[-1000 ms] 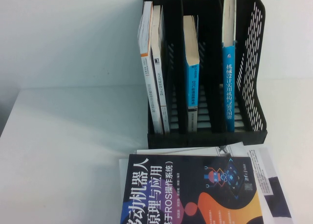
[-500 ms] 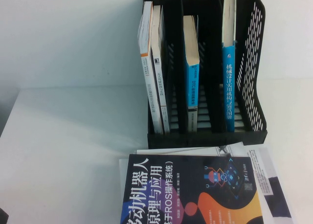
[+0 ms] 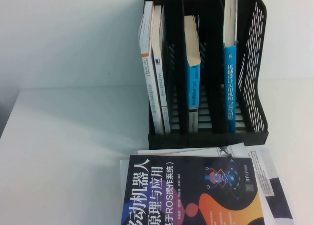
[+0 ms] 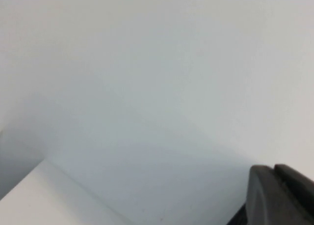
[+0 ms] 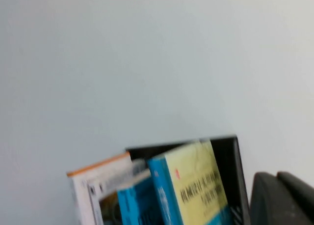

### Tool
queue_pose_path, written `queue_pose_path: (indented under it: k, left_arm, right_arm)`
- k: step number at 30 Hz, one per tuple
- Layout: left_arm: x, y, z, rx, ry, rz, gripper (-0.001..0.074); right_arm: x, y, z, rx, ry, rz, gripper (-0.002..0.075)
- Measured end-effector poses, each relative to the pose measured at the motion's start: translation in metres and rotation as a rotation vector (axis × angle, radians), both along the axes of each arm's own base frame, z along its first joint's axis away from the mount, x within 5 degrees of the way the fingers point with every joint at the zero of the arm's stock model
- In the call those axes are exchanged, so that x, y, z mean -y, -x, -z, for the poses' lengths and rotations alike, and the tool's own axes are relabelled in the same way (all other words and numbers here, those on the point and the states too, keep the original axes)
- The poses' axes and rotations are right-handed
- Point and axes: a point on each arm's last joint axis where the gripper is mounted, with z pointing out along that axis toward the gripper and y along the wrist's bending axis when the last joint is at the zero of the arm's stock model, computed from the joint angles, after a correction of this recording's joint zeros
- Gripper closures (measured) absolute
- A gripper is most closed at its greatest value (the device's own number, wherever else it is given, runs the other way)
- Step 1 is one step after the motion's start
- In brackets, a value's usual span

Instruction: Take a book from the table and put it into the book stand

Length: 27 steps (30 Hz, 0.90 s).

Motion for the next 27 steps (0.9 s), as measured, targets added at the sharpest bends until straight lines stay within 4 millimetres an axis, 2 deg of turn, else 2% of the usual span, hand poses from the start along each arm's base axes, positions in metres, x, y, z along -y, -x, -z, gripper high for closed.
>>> queue_pose_path:
  k: [3, 6, 12, 18, 21, 27]
  left_arm:
    - [-0.005, 0.001, -0.004, 0.057, 0.123, -0.027, 0.0738]
    - [-0.004, 0.003, -0.012, 0.082, 0.129, -0.013, 0.0738]
    - [0.000, 0.019, -0.065, 0.242, -0.088, -0.022, 0.0738]
    - [0.005, 0.036, -0.104, 0.313, -0.289, -0.037, 0.0738]
    - [0.008, 0.031, -0.117, 0.251, -0.375, -0.022, 0.0738]
    - [0.014, 0.006, -0.138, 0.097, -0.434, 0.042, 0.0738]
  right_arm:
    - [-0.001, 0.005, -0.011, 0.137, -0.020, -0.023, 0.0729]
    - [0.002, 0.008, -0.022, 0.176, -0.056, -0.009, 0.0729]
    - [0.012, 0.024, -0.073, 0.338, 0.031, 0.135, 0.0729]
    - [0.020, 0.043, -0.115, 0.425, 0.063, 0.223, 0.0729]
    - [0.018, 0.037, -0.129, 0.378, 0.163, 0.245, 0.0729]
    - [0.008, 0.006, -0.149, 0.171, 0.476, 0.257, 0.0729]
